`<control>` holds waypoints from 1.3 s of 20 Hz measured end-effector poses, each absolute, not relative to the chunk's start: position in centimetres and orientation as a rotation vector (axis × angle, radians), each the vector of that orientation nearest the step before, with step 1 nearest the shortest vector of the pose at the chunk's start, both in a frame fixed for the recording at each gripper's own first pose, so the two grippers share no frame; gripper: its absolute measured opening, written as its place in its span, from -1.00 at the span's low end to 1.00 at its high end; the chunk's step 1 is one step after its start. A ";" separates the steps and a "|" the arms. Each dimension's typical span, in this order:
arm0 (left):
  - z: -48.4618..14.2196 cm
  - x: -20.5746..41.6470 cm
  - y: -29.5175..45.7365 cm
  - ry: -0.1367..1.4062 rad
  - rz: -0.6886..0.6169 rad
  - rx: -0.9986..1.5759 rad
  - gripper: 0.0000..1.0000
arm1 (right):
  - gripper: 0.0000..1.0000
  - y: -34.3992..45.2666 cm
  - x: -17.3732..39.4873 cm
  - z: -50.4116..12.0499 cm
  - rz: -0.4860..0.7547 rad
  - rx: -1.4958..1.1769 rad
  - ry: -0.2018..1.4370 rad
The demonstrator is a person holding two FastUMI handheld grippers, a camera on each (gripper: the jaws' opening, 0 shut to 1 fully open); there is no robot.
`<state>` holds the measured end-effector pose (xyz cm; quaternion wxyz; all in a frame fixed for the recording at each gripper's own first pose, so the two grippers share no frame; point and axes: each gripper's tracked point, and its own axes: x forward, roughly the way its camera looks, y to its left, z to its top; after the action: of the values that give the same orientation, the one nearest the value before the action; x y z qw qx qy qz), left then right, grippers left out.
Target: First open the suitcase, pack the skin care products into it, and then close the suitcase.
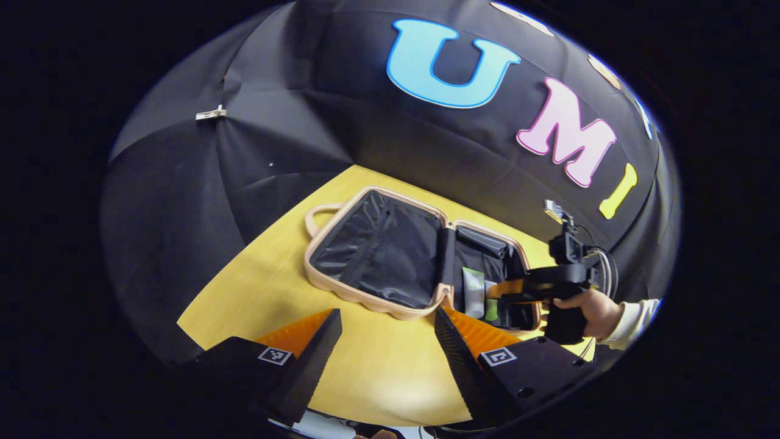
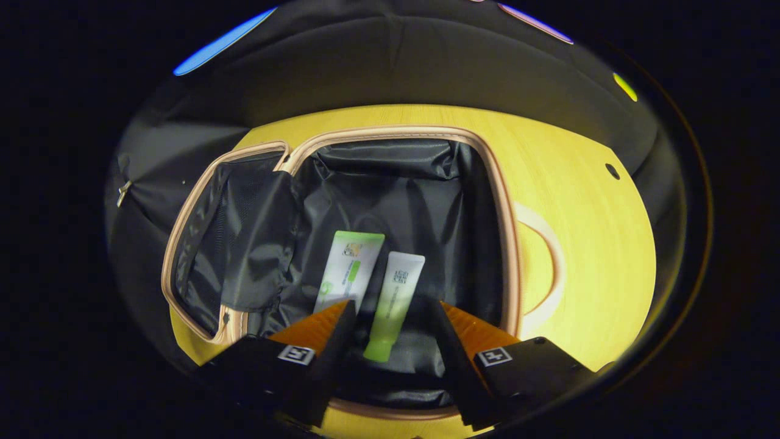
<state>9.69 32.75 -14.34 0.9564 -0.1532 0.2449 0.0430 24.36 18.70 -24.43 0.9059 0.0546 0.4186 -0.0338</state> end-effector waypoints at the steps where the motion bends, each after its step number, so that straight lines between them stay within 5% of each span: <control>1: -14.1 10.0 34.0 0.483 0.108 -0.304 0.94 | 0.73 18.8 23.7 -23.4 -0.064 0.123 0.841; 3: -13.9 11.1 37.2 0.461 0.156 -0.274 0.94 | 1.00 19.1 22.4 -21.1 -0.044 0.163 0.778; 12: -16.3 24.6 51.7 0.469 0.250 -0.198 0.93 | 0.94 16.0 12.2 -11.7 -0.130 0.229 0.490; 19: -20.7 32.9 51.0 0.559 0.214 -0.360 0.93 | 0.94 13.9 3.8 -9.6 -0.223 0.182 0.412; 26: -23.7 34.3 49.6 0.667 0.174 -0.635 0.78 | 0.95 11.4 -2.7 -12.7 -0.288 0.107 0.481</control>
<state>34.33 49.56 -23.67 0.8922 -0.3061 0.3212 0.0837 -2.67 11.43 -12.67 0.9596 0.0530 0.2373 -0.1420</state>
